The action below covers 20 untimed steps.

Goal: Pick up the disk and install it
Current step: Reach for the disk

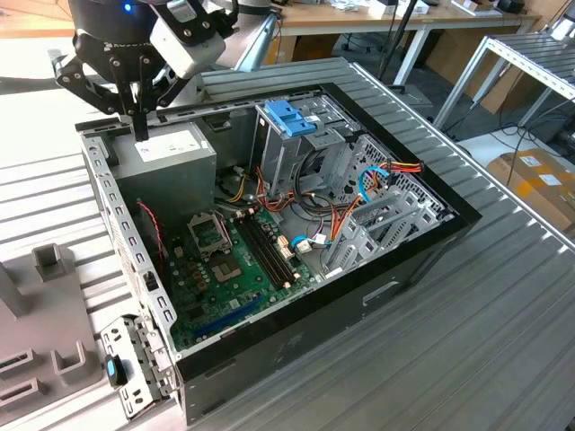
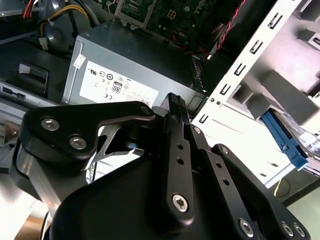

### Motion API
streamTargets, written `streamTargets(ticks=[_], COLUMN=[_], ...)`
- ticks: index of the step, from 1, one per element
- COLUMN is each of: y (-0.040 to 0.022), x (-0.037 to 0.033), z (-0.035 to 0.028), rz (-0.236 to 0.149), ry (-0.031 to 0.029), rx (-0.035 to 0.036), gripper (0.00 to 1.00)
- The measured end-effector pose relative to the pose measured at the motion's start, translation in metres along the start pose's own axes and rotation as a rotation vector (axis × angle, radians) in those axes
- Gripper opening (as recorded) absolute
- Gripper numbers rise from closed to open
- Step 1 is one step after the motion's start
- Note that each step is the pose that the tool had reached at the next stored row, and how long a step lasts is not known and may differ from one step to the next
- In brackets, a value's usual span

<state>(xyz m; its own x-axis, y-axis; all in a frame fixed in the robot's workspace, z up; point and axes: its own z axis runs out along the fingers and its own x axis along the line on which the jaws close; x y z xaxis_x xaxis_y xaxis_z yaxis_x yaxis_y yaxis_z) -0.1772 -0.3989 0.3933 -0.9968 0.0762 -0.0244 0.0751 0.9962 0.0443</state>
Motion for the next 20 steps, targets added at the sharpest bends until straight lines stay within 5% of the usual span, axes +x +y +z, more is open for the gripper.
streamTargets(ticks=[20], y=[-0.0014], x=[0.0190], z=[-0.0005], rz=[0.000], ry=[-0.0001], rx=[-0.0001], gripper=[0.11])
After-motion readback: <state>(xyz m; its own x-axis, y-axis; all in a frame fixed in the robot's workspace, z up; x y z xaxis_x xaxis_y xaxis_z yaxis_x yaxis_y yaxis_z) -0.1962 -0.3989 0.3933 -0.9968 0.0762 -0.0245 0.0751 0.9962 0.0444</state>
